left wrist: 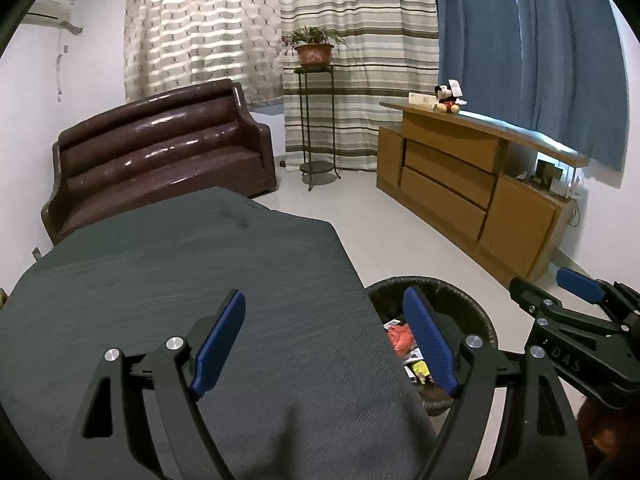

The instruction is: Collect trash

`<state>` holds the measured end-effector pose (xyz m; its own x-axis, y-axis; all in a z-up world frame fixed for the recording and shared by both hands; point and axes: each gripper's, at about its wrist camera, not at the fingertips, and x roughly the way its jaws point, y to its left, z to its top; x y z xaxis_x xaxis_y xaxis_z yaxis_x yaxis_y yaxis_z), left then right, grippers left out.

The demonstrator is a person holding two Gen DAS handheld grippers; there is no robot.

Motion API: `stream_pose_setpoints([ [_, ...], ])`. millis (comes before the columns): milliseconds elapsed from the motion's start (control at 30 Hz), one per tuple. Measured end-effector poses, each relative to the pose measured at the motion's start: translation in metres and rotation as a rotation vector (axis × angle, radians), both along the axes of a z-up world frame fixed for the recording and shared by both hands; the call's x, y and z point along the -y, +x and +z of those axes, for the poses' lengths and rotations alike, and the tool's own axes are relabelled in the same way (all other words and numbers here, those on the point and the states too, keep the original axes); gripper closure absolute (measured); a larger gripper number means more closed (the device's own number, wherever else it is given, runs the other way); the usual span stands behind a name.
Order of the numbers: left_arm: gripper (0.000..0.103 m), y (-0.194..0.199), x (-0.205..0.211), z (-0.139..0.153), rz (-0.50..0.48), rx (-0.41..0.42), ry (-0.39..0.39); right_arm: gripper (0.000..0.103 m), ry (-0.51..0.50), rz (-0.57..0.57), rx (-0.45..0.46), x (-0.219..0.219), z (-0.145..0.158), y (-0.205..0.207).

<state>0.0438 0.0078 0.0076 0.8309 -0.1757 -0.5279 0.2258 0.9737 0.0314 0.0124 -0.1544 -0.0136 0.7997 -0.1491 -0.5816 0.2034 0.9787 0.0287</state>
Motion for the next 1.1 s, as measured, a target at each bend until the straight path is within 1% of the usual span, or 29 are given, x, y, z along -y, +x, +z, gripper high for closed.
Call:
stream_pose_setpoints([
  [400,0.024,-0.022,-0.026,0.007,0.030,0.010,-0.017,0.037,-0.030,0.017,0.048,-0.020,0.018,-0.031],
  [567,0.024,-0.029,-0.033,0.010,0.040,0.025,-0.024,0.037,-0.032,0.014,0.056,-0.021,0.020,-0.035],
  [1100,0.024,-0.031,-0.034,0.009,0.040,0.024,-0.025,0.037,-0.030,0.013,0.062,-0.021,0.024,-0.039],
])
